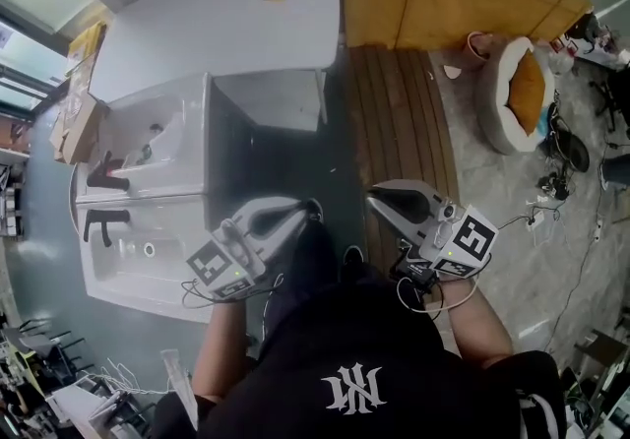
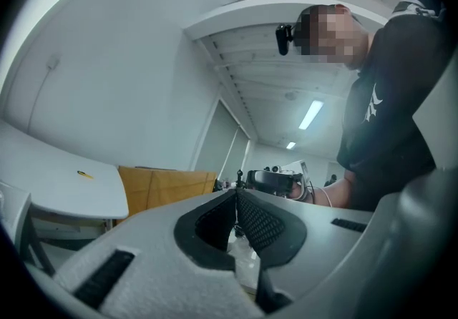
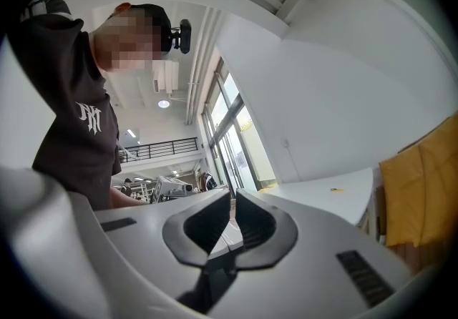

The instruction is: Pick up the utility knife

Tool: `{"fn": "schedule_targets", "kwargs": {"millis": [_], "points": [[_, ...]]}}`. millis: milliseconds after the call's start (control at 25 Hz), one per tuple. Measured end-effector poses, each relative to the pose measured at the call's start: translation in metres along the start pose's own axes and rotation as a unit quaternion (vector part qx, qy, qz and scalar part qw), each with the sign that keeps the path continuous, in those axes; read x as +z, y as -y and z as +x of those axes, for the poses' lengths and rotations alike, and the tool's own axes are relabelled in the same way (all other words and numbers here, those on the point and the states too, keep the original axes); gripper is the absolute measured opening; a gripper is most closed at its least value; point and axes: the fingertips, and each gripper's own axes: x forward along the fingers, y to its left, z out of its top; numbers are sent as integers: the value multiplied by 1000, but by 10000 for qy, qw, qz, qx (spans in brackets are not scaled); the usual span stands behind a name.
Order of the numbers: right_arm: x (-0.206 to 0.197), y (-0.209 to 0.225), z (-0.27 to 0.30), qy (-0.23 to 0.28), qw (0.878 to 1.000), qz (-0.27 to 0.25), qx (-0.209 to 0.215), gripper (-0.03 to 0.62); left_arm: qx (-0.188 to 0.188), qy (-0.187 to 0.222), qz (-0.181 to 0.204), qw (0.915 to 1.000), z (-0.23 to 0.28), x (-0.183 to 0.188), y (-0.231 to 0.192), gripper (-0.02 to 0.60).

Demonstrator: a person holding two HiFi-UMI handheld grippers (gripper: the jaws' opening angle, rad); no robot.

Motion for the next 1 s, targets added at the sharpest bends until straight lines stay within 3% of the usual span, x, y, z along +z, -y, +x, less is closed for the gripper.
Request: {"fn": "schedule_targets", "kwargs": {"millis": [200,400,560,1000], "points": [[10,45,57,-313,9993,-123,-171,5,-37,445,-56,9990,-5,27,-65,6],[25,81,130,-455,9985,-205,-220,5,182,267,51,9995,-33,36,-142,6],[34,98,179,-540,9978,-324,-203,5,311,368,26,9988,-53,47,-194,6],[55,162,234,-596,9962,-582,-256,5,28,363,-166,9992,-26,52,-280,6]]}}
